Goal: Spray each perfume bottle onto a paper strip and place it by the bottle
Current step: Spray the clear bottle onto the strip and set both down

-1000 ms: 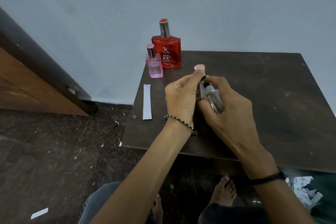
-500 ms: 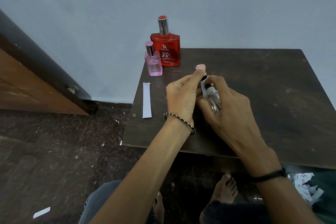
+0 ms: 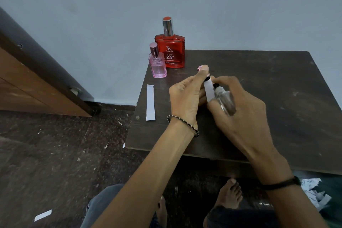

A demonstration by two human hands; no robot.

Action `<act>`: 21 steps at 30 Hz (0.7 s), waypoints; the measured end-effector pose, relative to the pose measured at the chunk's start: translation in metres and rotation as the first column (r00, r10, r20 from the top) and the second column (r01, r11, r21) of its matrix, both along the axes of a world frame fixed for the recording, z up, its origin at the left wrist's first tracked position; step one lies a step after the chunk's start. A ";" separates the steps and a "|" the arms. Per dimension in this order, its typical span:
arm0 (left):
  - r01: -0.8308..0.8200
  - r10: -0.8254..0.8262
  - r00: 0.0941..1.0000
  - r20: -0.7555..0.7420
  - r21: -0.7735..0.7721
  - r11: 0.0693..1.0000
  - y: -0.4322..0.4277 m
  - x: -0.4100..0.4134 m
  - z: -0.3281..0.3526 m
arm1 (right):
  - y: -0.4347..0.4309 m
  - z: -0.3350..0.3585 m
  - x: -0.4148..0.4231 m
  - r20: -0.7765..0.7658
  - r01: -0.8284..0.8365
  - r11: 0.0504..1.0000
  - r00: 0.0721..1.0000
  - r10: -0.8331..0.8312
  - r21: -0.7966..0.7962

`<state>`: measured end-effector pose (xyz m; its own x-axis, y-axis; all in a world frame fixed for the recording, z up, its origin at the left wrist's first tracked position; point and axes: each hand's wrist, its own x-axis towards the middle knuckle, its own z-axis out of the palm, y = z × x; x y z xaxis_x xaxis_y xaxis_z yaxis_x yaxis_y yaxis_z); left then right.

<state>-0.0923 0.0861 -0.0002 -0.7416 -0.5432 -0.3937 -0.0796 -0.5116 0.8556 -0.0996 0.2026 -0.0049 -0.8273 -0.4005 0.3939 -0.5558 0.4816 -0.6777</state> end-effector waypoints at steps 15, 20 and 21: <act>0.014 -0.024 0.999 -0.041 -0.221 0.975 0.008 -0.004 -0.009 | 0.013 -0.001 -0.006 0.086 -0.010 0.996 0.996 0.017 -0.086; 0.027 -0.038 0.998 -0.044 -0.236 0.971 0.013 -0.006 -0.010 | 0.012 -0.007 -0.008 0.023 0.015 1.000 1.000 -0.016 0.010; 0.028 -0.039 0.998 -0.045 -0.215 0.976 0.014 -0.007 -0.008 | 0.011 -0.008 -0.008 0.013 0.008 0.999 1.000 -0.009 0.037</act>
